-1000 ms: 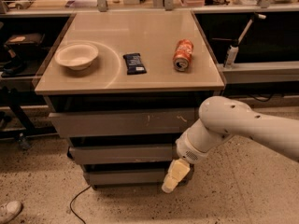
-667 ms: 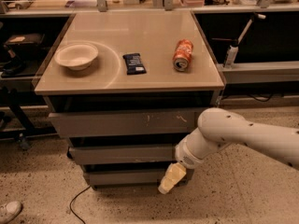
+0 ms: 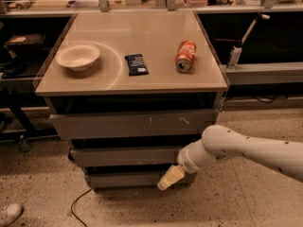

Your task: Open middle drawer

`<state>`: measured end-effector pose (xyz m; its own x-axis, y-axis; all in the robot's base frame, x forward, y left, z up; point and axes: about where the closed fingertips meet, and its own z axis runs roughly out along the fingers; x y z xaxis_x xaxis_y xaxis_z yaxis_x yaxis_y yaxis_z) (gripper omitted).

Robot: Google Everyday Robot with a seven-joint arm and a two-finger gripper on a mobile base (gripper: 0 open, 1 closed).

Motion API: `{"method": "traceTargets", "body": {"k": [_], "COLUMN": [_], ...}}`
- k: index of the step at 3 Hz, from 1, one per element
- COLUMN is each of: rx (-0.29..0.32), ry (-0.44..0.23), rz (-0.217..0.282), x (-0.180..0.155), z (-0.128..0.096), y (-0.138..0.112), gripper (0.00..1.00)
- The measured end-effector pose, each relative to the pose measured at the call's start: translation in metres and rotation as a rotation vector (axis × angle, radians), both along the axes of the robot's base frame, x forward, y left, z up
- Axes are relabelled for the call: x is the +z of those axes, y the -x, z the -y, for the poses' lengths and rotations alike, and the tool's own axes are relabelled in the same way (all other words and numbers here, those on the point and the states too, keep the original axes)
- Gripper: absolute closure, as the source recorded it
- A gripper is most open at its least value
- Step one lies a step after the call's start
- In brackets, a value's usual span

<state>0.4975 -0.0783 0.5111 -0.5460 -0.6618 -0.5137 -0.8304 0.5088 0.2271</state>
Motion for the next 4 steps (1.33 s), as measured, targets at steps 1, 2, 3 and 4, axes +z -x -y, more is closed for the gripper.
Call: {"method": "traceTargets", "body": {"k": [1,2,3,4], "rx": [-0.036,-0.047,-0.045,-0.033], "ry": [-0.026,-0.032,-0.020,-0.011], "rz": [0.006,0.022,0.047,0.049], "x": [-0.022,-0.033,-0.032,-0.039], "z": [0.003,0.006,0.010,0.006], "y": [-0.016,-0.035,-0.054,-0.074], "gripper": [0.00,0.00,0.00,0.00]}}
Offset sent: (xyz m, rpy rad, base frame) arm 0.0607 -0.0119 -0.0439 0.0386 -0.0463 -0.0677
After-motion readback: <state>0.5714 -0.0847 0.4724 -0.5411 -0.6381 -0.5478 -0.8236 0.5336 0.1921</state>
